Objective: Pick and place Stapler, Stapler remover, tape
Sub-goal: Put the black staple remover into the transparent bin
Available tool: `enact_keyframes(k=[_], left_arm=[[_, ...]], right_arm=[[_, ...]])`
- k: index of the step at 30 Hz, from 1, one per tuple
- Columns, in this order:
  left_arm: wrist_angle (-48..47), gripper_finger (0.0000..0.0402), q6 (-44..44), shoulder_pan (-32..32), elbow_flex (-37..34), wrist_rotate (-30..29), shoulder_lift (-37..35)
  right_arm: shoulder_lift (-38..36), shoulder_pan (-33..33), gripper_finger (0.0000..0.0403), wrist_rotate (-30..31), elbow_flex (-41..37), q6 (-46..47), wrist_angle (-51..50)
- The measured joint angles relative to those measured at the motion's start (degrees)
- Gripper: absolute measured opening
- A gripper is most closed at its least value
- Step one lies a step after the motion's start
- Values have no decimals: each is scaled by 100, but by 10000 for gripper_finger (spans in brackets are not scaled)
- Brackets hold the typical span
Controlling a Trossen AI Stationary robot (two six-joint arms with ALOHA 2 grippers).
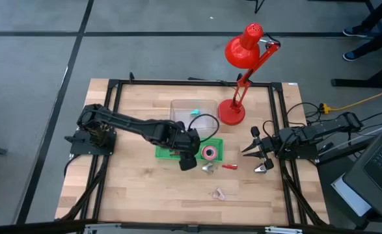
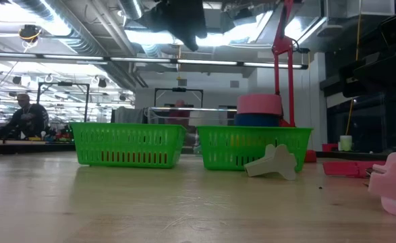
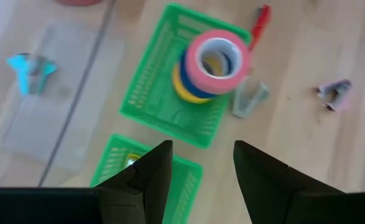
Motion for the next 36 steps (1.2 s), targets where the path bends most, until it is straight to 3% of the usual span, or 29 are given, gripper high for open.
enact_keyframes(k=[11, 17, 24, 33, 36], left_arm=[[249, 168, 1248, -52, 0, 164, 21], [289, 168, 1956, -321, 0, -346, 168], [716, 168, 2059, -572, 0, -711, 380], [1105, 168, 2191, -733, 1, -850, 552], [982, 168, 1718, -869, -7, -1052, 382]], right_arm=[[1, 0, 72, 63, 0, -157, 20], [2, 0, 72, 1185, -1, -127, 200], [2, -2, 72, 2136, 0, -125, 296], [2, -2, 72, 2167, 1, -144, 308], [-2, -2, 72, 2166, -1, -144, 306]])
